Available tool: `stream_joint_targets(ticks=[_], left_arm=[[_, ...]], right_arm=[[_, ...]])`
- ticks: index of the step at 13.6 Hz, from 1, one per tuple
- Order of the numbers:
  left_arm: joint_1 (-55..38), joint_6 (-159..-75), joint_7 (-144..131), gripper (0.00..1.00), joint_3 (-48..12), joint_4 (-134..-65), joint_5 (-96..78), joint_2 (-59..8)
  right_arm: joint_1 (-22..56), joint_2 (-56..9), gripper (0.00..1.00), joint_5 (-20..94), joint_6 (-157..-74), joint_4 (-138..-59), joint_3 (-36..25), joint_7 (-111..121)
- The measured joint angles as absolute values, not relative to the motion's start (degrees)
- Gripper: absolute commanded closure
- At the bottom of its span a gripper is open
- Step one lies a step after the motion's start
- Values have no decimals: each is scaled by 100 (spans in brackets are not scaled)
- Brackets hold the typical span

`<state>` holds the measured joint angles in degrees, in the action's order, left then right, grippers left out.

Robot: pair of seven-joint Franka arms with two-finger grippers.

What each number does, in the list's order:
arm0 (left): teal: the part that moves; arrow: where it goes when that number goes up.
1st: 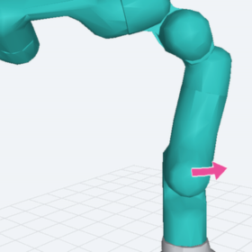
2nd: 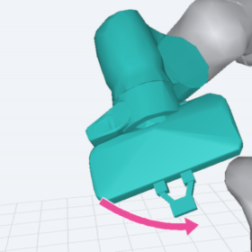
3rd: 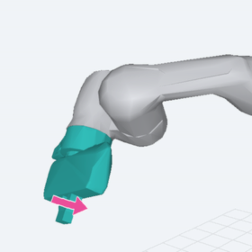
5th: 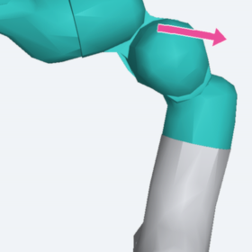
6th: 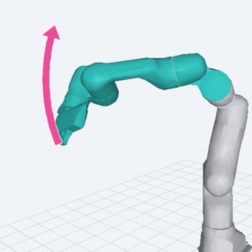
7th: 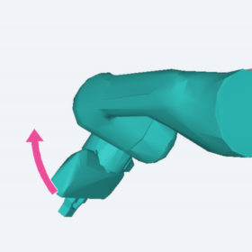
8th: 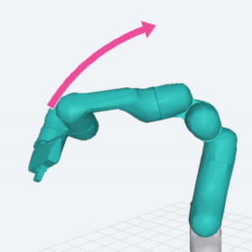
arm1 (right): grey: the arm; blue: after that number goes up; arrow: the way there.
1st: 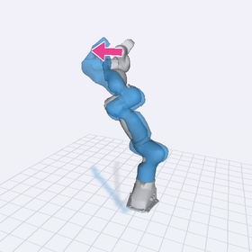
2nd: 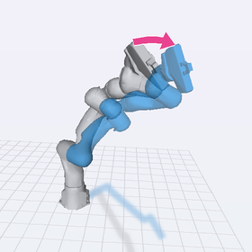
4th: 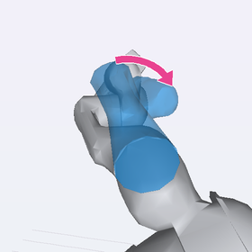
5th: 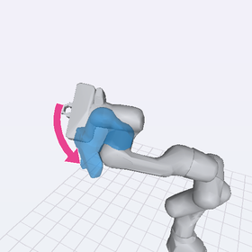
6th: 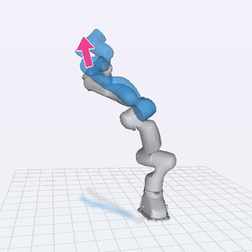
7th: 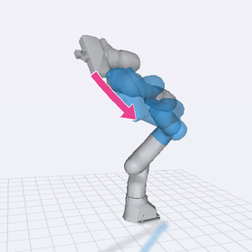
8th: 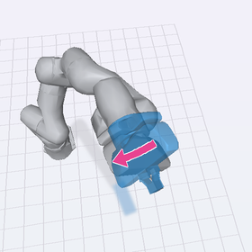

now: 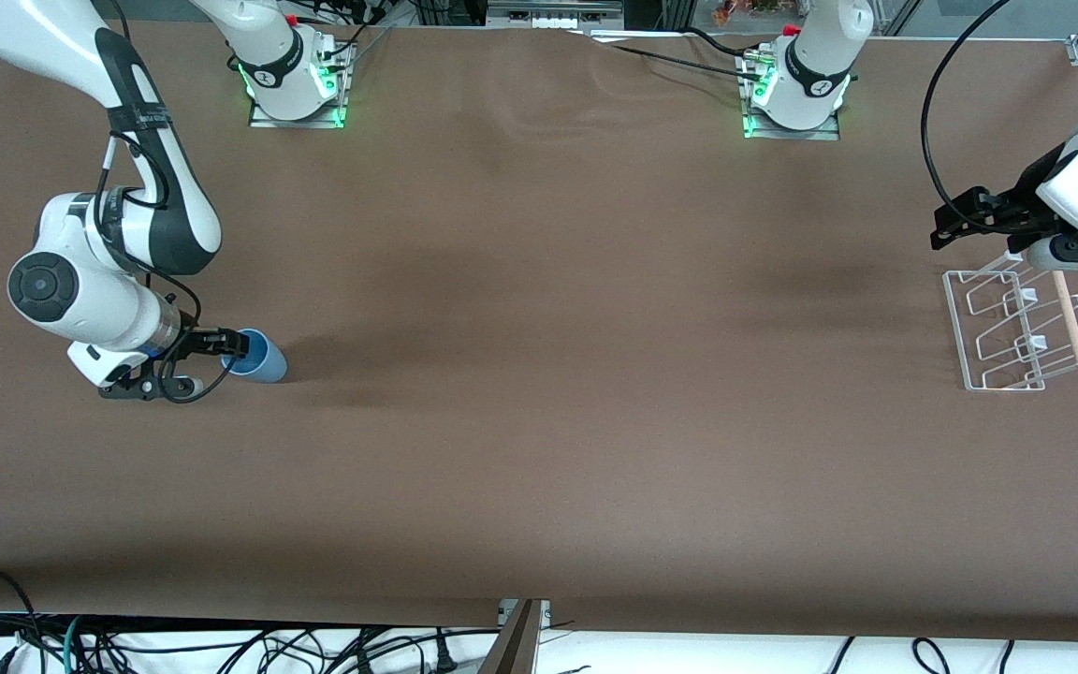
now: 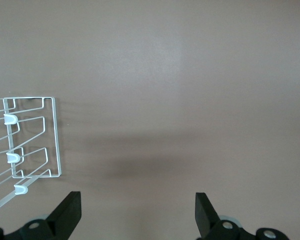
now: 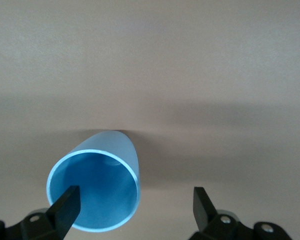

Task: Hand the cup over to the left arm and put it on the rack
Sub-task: 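Reach the right gripper down to the blue cup and grasp its base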

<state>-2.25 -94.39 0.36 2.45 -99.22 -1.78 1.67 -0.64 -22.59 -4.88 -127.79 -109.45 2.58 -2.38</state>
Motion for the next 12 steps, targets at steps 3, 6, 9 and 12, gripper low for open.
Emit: stream_joint_targets(ticks=[3,6,9,12], left_arm=[[-225,-9439,36,0,245,-9922,-178,167],[-225,-9439,36,0,245,-9922,-178,167],[-225,-9426,35,0,245,-9922,-178,167],[-225,-9415,35,0,227,-9922,-178,167]], right_arm=[[-64,-2346,0,-487,-13077,-11091,249,-238],[-66,-2488,37,-484,-13283,-11110,238,-238],[-70,-2527,88,-482,-13291,-11109,223,-247],[-72,-2527,100,-480,-13291,-11108,223,-252]])
